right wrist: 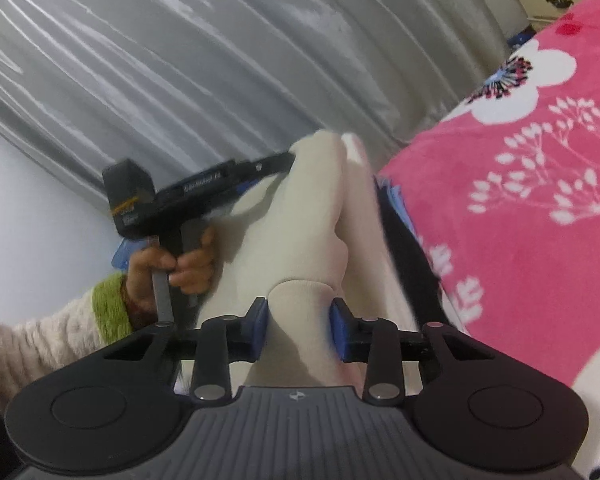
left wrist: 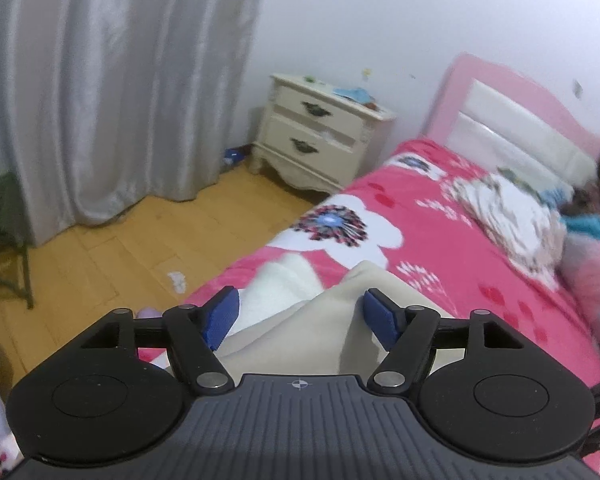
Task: Fold clothes
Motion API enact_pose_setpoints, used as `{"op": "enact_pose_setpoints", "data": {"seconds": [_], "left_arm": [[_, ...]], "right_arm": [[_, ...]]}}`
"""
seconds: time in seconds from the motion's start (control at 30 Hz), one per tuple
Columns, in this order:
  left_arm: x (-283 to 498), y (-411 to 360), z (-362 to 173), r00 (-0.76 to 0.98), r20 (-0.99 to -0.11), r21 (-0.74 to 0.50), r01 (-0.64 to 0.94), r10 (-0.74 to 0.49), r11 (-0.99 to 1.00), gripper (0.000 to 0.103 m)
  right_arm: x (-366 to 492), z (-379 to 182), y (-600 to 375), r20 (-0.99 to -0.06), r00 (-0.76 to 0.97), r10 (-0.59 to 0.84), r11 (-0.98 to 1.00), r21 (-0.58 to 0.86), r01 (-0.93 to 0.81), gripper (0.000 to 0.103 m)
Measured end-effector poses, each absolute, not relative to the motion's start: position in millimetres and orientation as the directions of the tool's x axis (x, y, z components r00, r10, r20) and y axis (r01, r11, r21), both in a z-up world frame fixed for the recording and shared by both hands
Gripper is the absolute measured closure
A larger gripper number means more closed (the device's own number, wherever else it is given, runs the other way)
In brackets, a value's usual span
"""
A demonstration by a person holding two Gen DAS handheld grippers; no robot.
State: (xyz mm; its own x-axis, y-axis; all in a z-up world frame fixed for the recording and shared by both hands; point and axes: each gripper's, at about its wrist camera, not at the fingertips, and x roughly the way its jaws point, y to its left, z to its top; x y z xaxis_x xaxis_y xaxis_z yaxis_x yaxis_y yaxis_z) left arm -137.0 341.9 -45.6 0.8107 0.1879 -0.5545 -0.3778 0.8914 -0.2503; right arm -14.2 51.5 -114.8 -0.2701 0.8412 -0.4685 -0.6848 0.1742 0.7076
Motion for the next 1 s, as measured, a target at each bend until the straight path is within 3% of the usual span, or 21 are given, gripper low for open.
{"op": "enact_pose_setpoints", "data": {"seconds": [0.13,0.23,0.33,0.4,0.53,0.6,0.73,0.87,1.0], "left_arm": [[-131,346,-51,0.806,-0.566,-0.271,-0.383,0.176,0.883,0.031],[-133,347,-51,0.808,-0.560,-0.263,-0.383,0.183,0.885,0.030],[-137,347,-52,0.811,-0.552,-0.253,-0.382,0.192,0.889,0.027],[-138,348,-53,0.812,-0.548,-0.251,-0.386,0.198,0.887,0.025],[-138,346,-55,0.816,-0.539,-0.239,-0.385,0.207,0.892,0.024],[-136,345,-55,0.809,-0.548,-0.238,-0.394,0.212,0.888,0.024],[-142,335,-37,0.813,-0.538,-0.209,-0.383,0.222,0.900,0.032],[-140,310,-18,0.865,-0.478,-0.187,-0.270,0.153,0.945,0.031],[-106,299,-41,0.819,-0.538,-0.046,-0.266,0.200,0.963,0.030]], "right_arm": [[-3,-141,46,-0.458,-0.243,0.855,0.227,0.752,-0.619,0.059],[-3,-120,32,-0.476,-0.189,0.859,0.221,0.677,-0.702,0.059],[-19,-81,17,-0.472,-0.129,0.872,0.165,0.532,-0.831,0.070],[-45,-63,18,-0.457,-0.159,0.875,0.059,0.427,-0.902,0.071],[-101,-87,48,-0.602,-0.035,0.797,-0.001,0.057,-0.998,0.074],[-117,-108,57,-0.625,0.071,0.777,0.007,-0.104,-0.995,0.074],[-117,-90,51,-0.627,0.108,0.772,0.072,-0.082,-0.994,0.073],[-117,-58,46,-0.581,0.110,0.806,0.085,-0.070,-0.994,0.073],[-115,-65,74,-0.554,0.160,0.817,0.111,-0.121,-0.986,0.073]]}}
